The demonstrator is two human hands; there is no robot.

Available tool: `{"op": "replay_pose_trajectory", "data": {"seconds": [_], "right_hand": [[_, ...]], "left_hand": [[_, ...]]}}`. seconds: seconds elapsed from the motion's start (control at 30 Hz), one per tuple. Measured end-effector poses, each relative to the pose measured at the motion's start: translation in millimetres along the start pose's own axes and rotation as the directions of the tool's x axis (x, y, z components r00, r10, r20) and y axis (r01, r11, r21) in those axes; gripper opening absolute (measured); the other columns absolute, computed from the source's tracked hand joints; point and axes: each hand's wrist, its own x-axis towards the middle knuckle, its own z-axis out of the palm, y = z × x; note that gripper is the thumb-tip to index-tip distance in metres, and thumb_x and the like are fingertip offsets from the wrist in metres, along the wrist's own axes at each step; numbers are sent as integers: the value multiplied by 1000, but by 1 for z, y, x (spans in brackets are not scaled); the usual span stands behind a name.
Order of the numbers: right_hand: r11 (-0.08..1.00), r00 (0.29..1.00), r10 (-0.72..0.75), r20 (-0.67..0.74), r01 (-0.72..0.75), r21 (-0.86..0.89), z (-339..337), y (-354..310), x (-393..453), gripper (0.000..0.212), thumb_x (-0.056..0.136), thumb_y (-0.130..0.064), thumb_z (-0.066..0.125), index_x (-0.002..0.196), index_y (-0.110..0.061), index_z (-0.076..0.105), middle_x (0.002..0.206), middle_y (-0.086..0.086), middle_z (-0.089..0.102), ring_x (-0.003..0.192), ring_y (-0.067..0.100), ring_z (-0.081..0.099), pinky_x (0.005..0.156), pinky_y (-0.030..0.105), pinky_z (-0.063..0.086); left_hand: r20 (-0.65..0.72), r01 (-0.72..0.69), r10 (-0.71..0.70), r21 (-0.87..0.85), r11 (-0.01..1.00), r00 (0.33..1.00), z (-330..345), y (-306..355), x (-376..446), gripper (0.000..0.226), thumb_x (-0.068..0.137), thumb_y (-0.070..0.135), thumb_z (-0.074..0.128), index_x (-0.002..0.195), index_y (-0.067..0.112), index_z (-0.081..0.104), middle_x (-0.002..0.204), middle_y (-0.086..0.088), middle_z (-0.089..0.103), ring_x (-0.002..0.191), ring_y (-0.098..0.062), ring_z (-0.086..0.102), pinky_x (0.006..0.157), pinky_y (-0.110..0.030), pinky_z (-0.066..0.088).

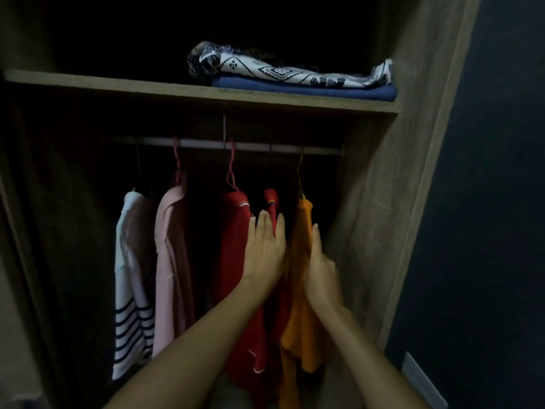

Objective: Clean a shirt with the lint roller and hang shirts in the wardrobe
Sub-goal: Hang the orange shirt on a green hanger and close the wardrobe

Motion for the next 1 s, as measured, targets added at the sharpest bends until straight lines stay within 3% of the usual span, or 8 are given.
{"op": "replay_pose_trajectory", "data": {"seconds": [0.07,0.17,0.27,0.4,0.47,0.57,0.73,1.0], "right_hand": [[998,997,52,55,-53,29,1,8,-17,78,98,-11,43,151,-30,-11,85,-1,59,65,8,60,61,26,56],[999,998,53,31,-53,-2,1,17,-34,75,99,-11,41,151,-30,-8,87,-1,57,63,5,58,57,23,53],[997,998,8,61,-4,-74,1,21,-42,68,101,-16,39,152,-24,-4,88,-1,57,66,5,57,59,19,50],[995,1000,-31,-4,30,-97,10,29,-48,67,100,-7,39,153,-19,0,134,14,52,109,22,60,90,32,52],[991,998,-36,-48,29,-133,18,22,-54,71,99,-11,41,151,-18,-7,158,9,21,142,22,29,117,38,26],[977,987,-65,-145,34,-208,35,-7,-73,72,99,-33,39,149,-16,-11,160,5,-2,148,21,-2,119,41,1],[959,975,-218,-45,206,-197,109,-70,-131,72,97,-44,32,153,-11,1,160,7,2,149,24,0,119,46,4],[874,869,-467,165,482,-63,250,-206,-224,74,89,-42,49,149,-6,26,157,12,23,146,25,18,116,45,17]], "left_hand": [[-4,28,-28,-31,999,1000,4,8,-17,68,95,19,45,150,3,10,151,-29,24,146,-35,15,118,-49,-3],[22,49,-47,-59,997,999,12,14,-37,70,91,13,54,149,5,16,148,-25,36,142,-31,28,118,-49,-5],[34,5,-2,-80,997,999,19,9,-52,69,90,5,56,148,0,18,140,-21,48,134,-25,44,121,-47,7],[-7,-46,45,-96,994,999,15,-6,-63,71,91,1,53,148,-3,11,148,-20,38,140,-24,33,119,-40,3],[27,-114,117,-109,988,993,4,-15,-72,84,86,0,54,150,2,-1,158,-18,16,147,-26,13,120,-39,-3],[-76,-235,229,-100,967,971,-27,-42,-95,100,68,-3,62,152,6,8,160,-14,8,148,-29,7,119,-40,0],[-285,-205,187,-33,978,940,-65,-138,-159,81,77,8,51,150,11,17,157,-13,15,148,-25,5,118,-46,10],[-294,38,21,195,980,956,-75,-337,-256,75,93,29,48,152,17,3,157,-17,9,146,-33,6,117,-50,12]]}}
